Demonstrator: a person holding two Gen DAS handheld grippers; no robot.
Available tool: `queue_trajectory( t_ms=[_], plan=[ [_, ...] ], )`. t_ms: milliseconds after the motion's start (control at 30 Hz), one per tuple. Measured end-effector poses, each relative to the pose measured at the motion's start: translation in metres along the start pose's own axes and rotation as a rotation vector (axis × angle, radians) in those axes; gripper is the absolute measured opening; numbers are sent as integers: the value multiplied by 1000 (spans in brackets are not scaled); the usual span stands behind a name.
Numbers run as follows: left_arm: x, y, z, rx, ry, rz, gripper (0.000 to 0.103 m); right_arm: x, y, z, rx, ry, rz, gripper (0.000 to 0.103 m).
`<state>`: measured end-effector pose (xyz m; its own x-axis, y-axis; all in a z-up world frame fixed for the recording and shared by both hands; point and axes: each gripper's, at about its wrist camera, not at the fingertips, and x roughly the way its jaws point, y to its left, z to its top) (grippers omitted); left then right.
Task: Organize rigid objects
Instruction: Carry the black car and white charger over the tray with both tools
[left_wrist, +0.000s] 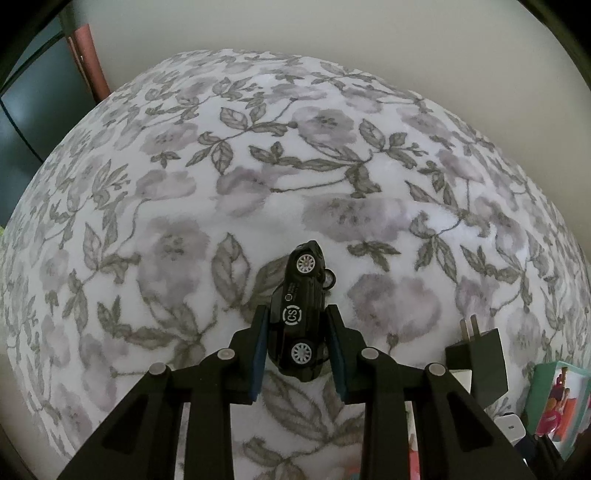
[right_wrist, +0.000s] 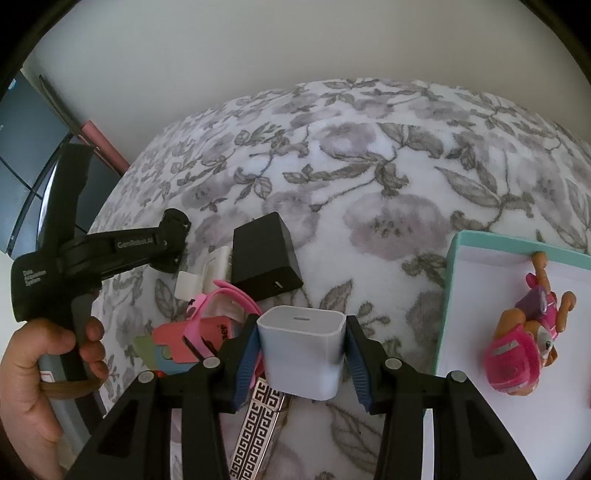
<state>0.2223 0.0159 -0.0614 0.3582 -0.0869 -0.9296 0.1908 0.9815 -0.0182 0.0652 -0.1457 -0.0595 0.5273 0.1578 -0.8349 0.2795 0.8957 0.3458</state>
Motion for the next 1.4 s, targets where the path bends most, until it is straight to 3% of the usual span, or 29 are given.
queue_trajectory(
  t_ms=[333, 633, 1033, 1400],
  plan=[
    [-46, 3, -1, -19, -60, 14, 31, -21, 2, -1, 7, -25, -1, 47],
    [-107, -5, -19, 5, -154, -5, 31, -71, 7, -3, 32, -101, 10, 47],
    [-179, -66, -69, 169, -277, -85, 31, -154, -10, -25, 104, -199, -34, 47],
    [-194, -134, -131, 344, -262, -175, 31, -205, -61, -62, 211, -225, -137, 47]
  ],
)
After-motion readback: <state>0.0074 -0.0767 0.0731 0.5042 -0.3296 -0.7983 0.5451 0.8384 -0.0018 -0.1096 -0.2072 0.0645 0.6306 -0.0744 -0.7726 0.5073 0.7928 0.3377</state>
